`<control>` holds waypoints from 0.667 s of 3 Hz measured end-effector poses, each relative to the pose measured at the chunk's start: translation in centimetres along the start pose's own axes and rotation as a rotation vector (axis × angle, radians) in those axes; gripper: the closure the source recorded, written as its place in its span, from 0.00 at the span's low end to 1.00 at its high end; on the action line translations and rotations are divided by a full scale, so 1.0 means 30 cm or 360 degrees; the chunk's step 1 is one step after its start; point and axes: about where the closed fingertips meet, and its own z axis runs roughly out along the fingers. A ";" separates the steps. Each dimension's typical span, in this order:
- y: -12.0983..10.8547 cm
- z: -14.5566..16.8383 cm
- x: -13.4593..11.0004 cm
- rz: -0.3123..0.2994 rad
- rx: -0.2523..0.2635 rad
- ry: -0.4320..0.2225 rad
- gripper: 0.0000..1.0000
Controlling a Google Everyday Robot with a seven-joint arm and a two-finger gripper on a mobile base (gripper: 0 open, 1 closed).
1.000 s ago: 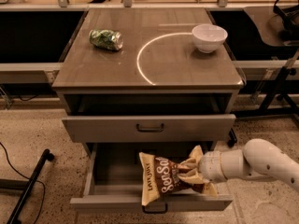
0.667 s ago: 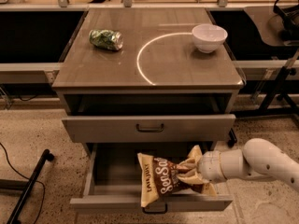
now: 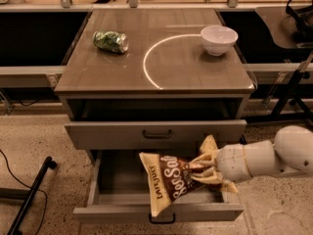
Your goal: Pick brown chip bag from middle drawer and place on counter
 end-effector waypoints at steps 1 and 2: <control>-0.056 -0.095 -0.120 -0.0118 0.0029 0.0013 1.00; -0.154 -0.216 -0.262 -0.0245 0.0125 0.0093 1.00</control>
Offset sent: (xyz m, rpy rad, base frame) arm 0.0443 -0.0212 0.1815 -0.1498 -0.2752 -0.0161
